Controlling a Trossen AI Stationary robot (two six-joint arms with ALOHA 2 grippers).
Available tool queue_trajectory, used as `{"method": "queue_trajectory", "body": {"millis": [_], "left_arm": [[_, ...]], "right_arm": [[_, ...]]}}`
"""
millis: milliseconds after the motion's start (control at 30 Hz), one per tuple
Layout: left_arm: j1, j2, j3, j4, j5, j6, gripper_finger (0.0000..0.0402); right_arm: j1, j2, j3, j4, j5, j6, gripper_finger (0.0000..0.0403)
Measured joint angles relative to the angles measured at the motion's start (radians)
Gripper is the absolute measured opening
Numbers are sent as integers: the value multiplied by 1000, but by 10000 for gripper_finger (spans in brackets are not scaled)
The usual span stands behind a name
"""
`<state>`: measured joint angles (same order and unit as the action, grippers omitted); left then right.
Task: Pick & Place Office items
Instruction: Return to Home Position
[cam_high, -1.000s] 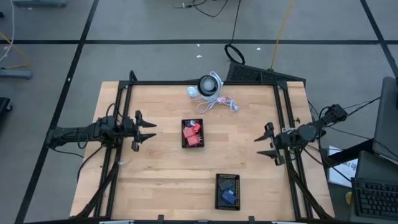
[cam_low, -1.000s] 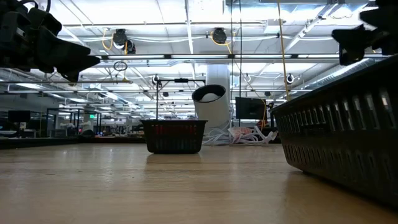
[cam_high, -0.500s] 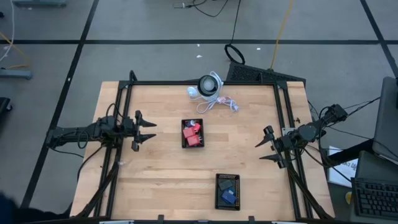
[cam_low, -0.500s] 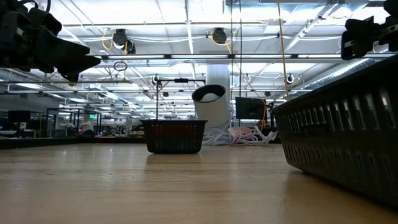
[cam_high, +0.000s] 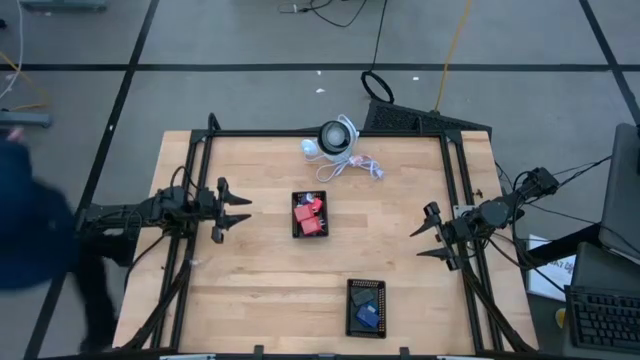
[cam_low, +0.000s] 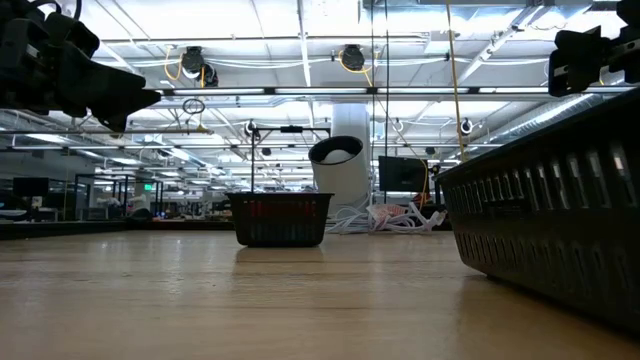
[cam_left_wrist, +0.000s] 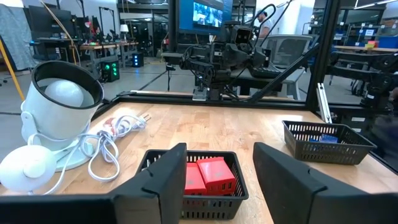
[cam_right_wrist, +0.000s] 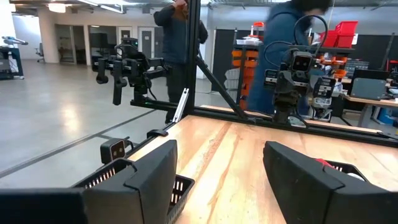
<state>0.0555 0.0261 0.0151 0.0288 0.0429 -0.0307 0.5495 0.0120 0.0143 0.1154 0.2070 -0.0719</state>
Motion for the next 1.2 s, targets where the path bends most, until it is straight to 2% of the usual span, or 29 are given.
{"method": "queue_trajectory", "body": {"millis": [633, 1200], "left_arm": [[0, 0, 1, 0, 0, 0, 152], [0, 0, 1, 0, 0, 0, 197]], "right_arm": [[0, 0, 0, 0, 0, 0, 228], [0, 0, 0, 0, 0, 0, 227]]}}
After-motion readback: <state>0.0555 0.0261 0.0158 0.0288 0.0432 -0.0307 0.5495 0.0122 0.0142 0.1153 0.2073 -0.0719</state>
